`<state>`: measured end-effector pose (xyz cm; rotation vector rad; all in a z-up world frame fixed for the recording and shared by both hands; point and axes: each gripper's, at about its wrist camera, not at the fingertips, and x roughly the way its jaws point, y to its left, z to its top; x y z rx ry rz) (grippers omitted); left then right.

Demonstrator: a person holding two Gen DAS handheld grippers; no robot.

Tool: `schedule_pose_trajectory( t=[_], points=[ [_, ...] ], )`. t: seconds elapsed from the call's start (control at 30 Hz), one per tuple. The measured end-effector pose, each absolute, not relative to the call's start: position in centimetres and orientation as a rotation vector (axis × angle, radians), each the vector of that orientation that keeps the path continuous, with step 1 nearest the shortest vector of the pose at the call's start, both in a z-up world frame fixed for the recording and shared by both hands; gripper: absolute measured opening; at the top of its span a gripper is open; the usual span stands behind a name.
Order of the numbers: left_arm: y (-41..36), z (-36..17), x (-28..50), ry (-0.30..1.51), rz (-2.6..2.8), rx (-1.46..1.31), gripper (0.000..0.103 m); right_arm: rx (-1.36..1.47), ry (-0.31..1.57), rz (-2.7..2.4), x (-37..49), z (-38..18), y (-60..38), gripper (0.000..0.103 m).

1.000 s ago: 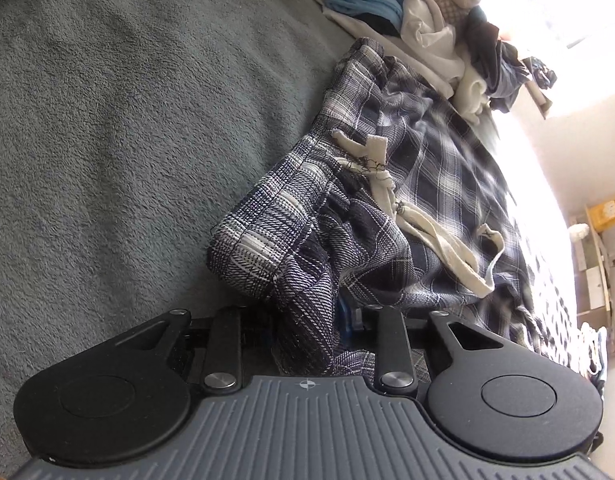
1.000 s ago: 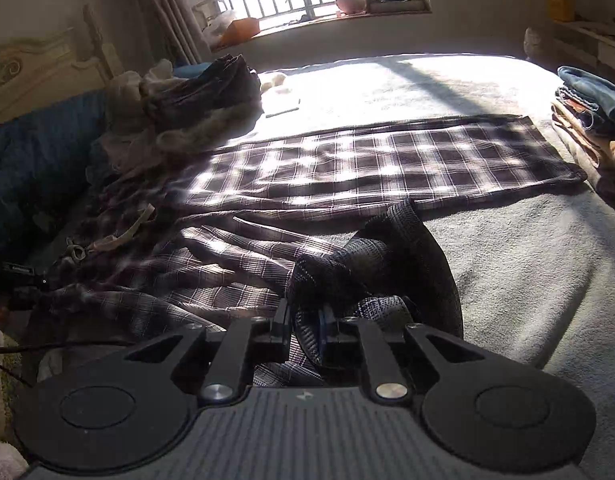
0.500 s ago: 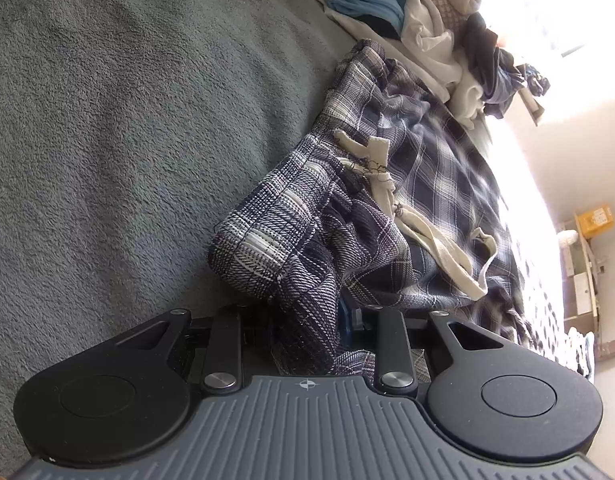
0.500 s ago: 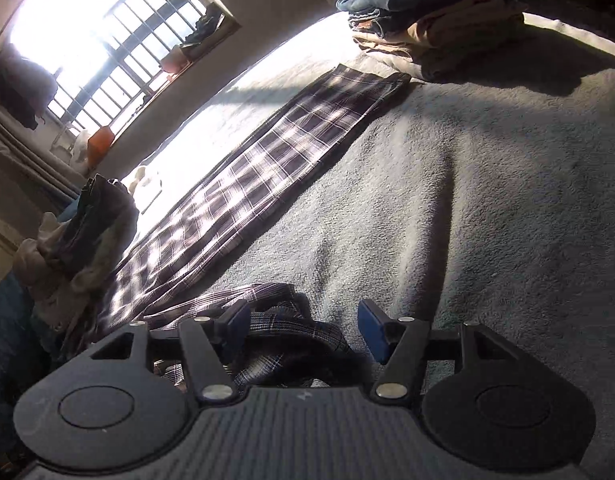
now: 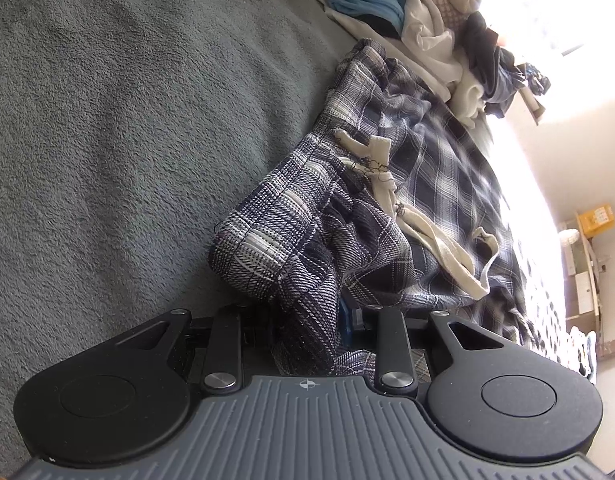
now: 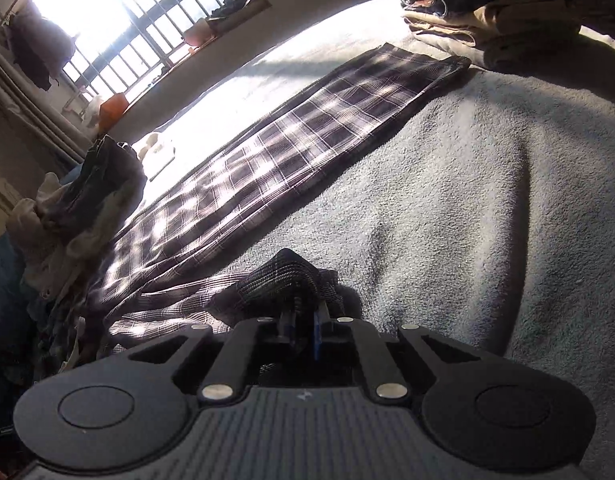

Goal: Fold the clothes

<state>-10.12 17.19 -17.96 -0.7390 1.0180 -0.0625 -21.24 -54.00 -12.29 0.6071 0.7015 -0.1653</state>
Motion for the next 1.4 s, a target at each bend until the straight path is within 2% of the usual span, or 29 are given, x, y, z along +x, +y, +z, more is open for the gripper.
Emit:
schedule_pose_trajectory(
  t=[0.17,0.33,0.43,0.53,0.63,0.7,0.83,0.9,1.03,1.17,1.33,1.4],
  points=[
    [17.0,-17.9,-10.0,1.024,-0.055,-0.725,0.029,0.447,0.557,-0.329,-20.5,-7.1,-56.0,0.007],
    [16.8,-17.8,-10.1,1.026,-0.048,-0.710,0.029,0.310,0.511,-0.549,-19.2,-3.9,-59.6,0.007],
    [16.7,-17.8,-10.0,1.026,-0.041,-0.699,0.029,0.235,0.570,-0.670,-18.0,-4.3,-62.8,0.007],
    [16.5,-17.7,-10.0,1.027,-0.037,-0.686,0.029,0.231,0.671,-0.749,-16.9,-7.2,-66.1,0.007],
    [16.6,-17.6,-9.9,1.032,-0.036,-0.683,0.029,0.332,0.716,-0.777,-16.9,-10.2,-68.7,0.008],
    [16.6,-17.6,-9.8,1.035,-0.034,-0.682,0.029,0.465,0.651,-0.807,-18.5,-10.8,-70.0,0.010],
    [16.5,-17.7,-9.7,1.034,-0.032,-0.684,0.029,0.776,0.492,-0.814,-23.5,-11.8,-72.2,0.024],
    [16.5,-17.8,-9.6,1.032,-0.032,-0.686,0.029,0.920,0.497,-0.801,-26.1,-12.9,-72.6,0.026],
    [16.4,-17.8,-9.6,1.030,-0.035,-0.686,0.029,1.212,0.552,-0.765,-30.7,-16.4,-71.8,0.040],
    [16.5,-17.8,-9.7,1.024,-0.039,-0.696,0.029,1.427,0.531,-0.668,-33.3,-19.6,-69.4,0.041],
    [16.9,-18.0,-10.1,1.009,-0.049,-0.735,0.028,1.397,0.585,-0.577,-31.4,-20.2,-66.3,0.040],
    [17.3,-18.2,-10.3,1.009,-0.065,-0.779,0.028,1.340,0.608,-0.585,-30.2,-19.6,-65.3,0.030]
  ],
)
